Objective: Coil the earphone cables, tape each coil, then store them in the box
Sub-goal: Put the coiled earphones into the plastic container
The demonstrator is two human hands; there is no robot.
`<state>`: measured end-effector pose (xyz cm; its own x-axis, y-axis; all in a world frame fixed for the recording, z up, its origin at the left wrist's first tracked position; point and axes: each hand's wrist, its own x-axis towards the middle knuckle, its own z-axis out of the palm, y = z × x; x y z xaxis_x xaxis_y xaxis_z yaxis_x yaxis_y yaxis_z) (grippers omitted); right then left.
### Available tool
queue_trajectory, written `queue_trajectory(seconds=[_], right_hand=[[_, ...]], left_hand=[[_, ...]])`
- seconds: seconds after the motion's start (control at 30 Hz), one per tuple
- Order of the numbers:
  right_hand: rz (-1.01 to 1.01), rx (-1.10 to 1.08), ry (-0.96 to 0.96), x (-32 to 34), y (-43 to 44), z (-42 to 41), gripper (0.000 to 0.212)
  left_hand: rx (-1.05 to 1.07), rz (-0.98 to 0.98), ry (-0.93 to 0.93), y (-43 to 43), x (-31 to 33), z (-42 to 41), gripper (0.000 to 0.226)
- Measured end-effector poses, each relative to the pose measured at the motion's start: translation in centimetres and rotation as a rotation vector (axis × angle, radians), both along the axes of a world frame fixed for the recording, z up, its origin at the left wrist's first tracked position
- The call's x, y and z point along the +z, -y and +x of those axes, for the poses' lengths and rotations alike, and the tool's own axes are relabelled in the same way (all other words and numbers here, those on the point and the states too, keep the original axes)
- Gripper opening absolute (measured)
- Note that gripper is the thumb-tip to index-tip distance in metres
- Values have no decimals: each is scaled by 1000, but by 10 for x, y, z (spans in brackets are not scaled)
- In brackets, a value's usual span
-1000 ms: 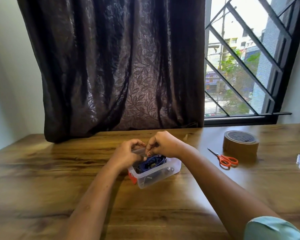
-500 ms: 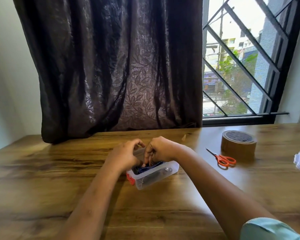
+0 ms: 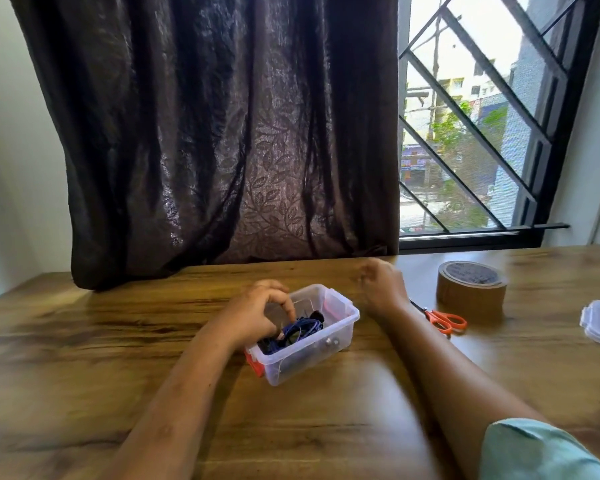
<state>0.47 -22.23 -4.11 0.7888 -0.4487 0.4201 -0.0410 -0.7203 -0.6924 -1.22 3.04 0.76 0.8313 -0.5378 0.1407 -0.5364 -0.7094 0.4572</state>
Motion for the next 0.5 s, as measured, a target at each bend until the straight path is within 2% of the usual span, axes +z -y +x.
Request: queue_trajectory(seconds=[0.07,0.2,0.3,0.4,0.5], right_hand=[[-95,-66,-174,-14,10,4,31],[-300,-89,-371,-13,0,10,37],[-363,-89,-495,-10,1,18,42],[-351,-112,-491,-10,9,32,41],[-217,-128,-383,-16,15,41,36]], left_hand=[[-9,3,-33,1,2,0,36],[-22,28,-109,2,2,0,33],[-27,58,-116,0,-1,3,23],[-18,61,-85,0,-3,4,14],[-1,61,-64,1,-2,4,4]])
